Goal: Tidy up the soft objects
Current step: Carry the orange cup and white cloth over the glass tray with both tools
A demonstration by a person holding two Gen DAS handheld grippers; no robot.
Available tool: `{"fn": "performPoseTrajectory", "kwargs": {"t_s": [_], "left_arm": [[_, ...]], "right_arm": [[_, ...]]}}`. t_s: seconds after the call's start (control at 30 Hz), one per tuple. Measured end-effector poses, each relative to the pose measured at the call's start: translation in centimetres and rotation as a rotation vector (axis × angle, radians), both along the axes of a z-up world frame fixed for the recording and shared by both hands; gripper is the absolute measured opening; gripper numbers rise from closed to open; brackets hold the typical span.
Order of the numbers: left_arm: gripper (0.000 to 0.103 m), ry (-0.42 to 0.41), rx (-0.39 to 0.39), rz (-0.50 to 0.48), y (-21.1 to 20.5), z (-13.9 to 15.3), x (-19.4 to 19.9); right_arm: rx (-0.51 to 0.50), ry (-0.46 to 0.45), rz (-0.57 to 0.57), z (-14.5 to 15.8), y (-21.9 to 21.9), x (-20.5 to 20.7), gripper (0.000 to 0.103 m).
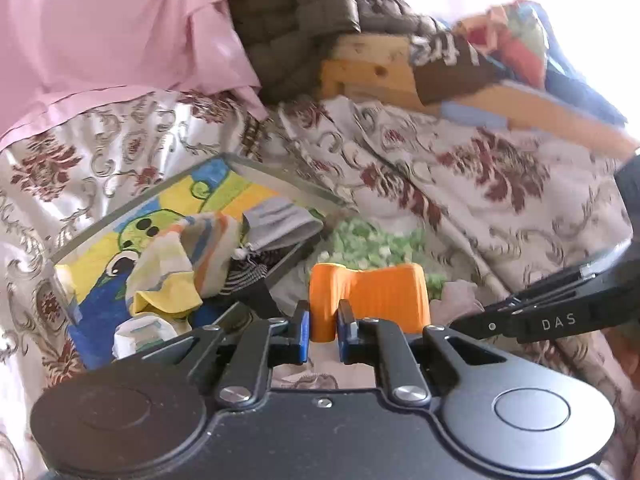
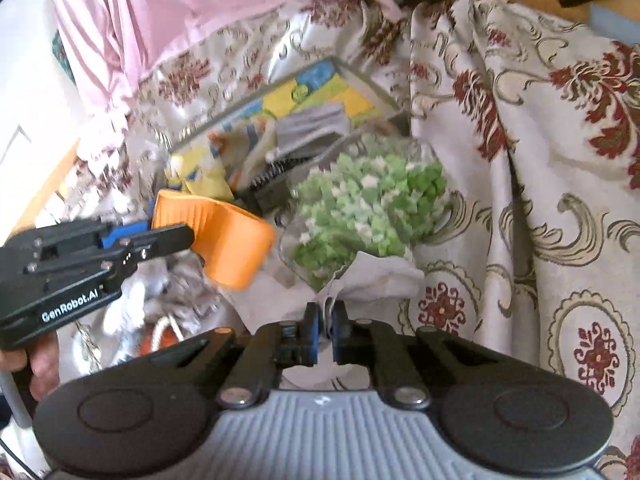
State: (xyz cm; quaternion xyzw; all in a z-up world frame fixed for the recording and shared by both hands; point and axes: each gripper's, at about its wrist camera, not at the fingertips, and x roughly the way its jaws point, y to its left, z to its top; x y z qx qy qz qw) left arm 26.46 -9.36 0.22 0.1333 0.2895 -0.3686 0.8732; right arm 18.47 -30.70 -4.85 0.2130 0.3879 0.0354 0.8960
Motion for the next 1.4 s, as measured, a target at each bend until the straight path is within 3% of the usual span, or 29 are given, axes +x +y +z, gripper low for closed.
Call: {"fn": "performPoseTrajectory", "kwargs": {"t_s": [0.17,0.4,0.67,0.83,1.03,1.4], "left_arm": [[0.014,-0.015,-0.017,0.033,0.1,0.6,-0.5],[0.014,-0.046,-0.095,0.112,0.9,2.4,-0.2],[0.015,-0.097,-0.176,0.290,0.7,3.4,4.2],[0.015,-0.081,-0.209,0.371,-0.2,2.6,9.3],[0.015,-0.026,-0.219,0.446,-1.5,0.4,14.7],[0.017,0.070,-0.135,0.503,-3.0,-2.3,18.2]], "right_arm": [[0.030,-0.078,-0.006,0.8,-0.5,-0.6,0.007],[0.019,-0.286,0.028,2.8,0.1,-0.7,0.007],[0.005,-0.407,0.014,3.8,0.4,5.1,0.007],[0.036,-0.407,-0.018,3.4,-0.6,10.7,0.008],[0.065,-0.318,-0.044,1.6,-2.0,16.1,0.008],[0.135,-0.216,-0.070,-0.6,-2.6,21.2,0.012]]}}
